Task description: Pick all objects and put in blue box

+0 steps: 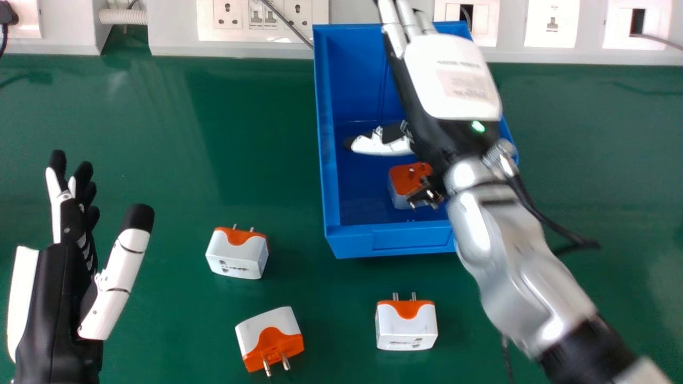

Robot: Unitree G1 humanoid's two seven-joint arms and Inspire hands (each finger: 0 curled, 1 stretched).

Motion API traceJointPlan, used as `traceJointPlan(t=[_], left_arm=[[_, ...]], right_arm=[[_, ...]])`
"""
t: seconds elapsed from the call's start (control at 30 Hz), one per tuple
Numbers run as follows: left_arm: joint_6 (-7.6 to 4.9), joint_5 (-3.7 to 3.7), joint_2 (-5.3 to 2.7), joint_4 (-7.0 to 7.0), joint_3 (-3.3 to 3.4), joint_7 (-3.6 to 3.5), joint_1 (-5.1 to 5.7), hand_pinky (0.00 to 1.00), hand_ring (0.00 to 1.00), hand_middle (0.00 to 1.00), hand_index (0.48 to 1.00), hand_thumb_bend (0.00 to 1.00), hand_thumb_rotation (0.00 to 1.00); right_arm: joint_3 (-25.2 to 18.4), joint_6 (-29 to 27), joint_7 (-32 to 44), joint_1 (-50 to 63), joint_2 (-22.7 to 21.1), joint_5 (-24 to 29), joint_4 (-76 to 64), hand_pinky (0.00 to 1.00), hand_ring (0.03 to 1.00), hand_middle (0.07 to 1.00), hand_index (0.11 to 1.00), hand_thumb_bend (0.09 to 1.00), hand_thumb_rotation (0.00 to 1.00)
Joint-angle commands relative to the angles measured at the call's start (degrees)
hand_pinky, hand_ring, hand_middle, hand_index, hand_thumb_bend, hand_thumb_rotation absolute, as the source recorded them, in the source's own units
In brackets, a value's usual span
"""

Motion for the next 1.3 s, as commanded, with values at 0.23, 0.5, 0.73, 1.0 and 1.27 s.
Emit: traceJointPlan(t=[0.23, 0.5, 0.73, 1.0, 1.27], left_arm=[[-1.03, 0.81, -0.05, -1.91, -0.49, 0.12, 0.57, 1.00, 1.00, 1.00, 1.000, 0.57, 0.80], [-1.10, 0.97, -0.48, -2.49, -0.83, 0.12, 1.13, 1.00, 1.00, 1.00, 1.000, 0.57, 0.79], [-1.47, 1.68, -0.77, -2.32, -1.03, 0.54, 1.18, 1.00, 1.00, 1.00, 1.000, 0.57, 0.79], [-0.92, 1.72, -1.05, -2.99, -1.14, 0.59, 1.09, 1.00, 1.00, 1.00, 1.000, 0.53, 0.78], [-0.75, 1.68, -0.62, -3.17, -0.89, 0.39, 0.79, 1.00, 1.00, 1.00, 1.000, 0.53, 0.79]], right_arm=[[-4.2, -6.7, -0.7, 21.4, -5.0, -0.7, -24.6, 0.74, 0.914, 0.983, 0.953, 0.559, 0.23], [-9.4, -21.6, -4.9, 39.4, -9.2, 3.5, -30.3, 0.65, 0.842, 0.907, 0.886, 0.556, 0.34], [-12.7, -33.9, -7.2, 45.9, -12.5, 4.5, -25.3, 0.63, 0.797, 0.859, 0.841, 0.591, 0.41], [-13.8, -40.9, -6.5, 49.3, -13.3, 4.5, -20.5, 0.63, 0.783, 0.840, 0.815, 0.610, 0.43], [-11.7, -43.8, -7.8, 46.6, -11.9, 1.7, -12.7, 0.59, 0.730, 0.790, 0.773, 0.602, 0.40]])
